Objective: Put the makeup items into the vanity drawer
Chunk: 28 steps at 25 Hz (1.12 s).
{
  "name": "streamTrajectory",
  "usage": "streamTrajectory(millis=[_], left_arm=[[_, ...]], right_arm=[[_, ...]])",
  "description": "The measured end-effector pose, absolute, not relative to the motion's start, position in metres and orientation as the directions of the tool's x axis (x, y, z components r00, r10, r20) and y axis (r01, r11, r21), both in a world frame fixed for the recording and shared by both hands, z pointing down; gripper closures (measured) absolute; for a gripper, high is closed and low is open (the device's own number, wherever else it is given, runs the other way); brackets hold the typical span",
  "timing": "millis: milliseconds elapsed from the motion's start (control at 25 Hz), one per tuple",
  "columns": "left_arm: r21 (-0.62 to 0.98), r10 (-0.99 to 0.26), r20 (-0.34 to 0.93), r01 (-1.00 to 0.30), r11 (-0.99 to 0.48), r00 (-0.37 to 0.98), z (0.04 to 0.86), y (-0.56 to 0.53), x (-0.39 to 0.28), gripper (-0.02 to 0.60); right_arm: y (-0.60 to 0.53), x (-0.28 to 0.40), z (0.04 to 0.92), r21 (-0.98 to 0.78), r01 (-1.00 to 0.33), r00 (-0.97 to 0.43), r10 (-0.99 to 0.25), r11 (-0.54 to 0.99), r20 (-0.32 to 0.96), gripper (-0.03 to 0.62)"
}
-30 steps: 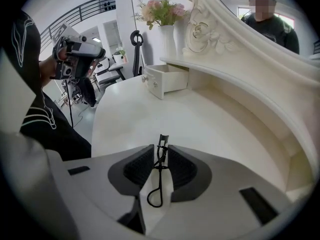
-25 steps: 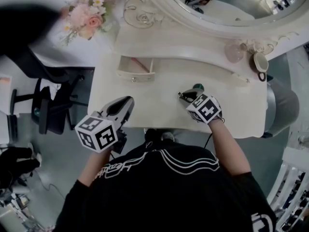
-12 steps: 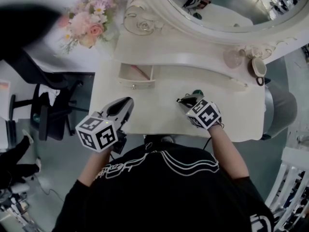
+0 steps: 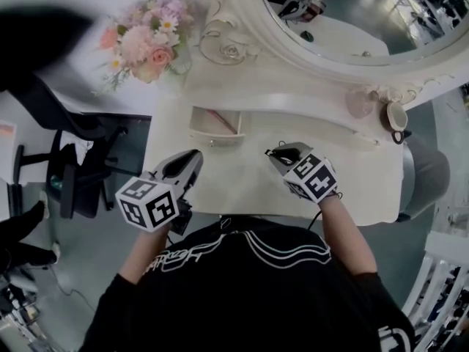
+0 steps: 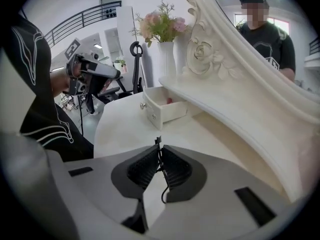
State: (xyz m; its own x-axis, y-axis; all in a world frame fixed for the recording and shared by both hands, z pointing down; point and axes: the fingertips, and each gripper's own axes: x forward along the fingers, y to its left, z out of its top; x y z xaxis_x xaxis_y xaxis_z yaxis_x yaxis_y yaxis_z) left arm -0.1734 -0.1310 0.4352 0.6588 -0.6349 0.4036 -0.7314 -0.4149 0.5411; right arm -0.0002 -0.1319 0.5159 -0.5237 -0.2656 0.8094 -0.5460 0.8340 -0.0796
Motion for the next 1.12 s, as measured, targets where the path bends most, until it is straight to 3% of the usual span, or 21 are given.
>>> streamTrajectory(millis=[520,1120], left_arm=[[0.536,-0.68,0.39,-0.753,-0.38,0.621,0.435,-0.143,-0.219,0.538],[0.552,-0.73,0.398,-0.781,-0.293,0.555,0.448,-0.129,-0.271,0.538]], right_arm=[[-0.171,-0.08,0.462,0.002,-0.422,-0.614,-0.287,0.907,0.735,0.543],[-0.189,-0.155,0.478,-0.073,-0.233,-0.621,-0.09,0.97,0.778,0.543]])
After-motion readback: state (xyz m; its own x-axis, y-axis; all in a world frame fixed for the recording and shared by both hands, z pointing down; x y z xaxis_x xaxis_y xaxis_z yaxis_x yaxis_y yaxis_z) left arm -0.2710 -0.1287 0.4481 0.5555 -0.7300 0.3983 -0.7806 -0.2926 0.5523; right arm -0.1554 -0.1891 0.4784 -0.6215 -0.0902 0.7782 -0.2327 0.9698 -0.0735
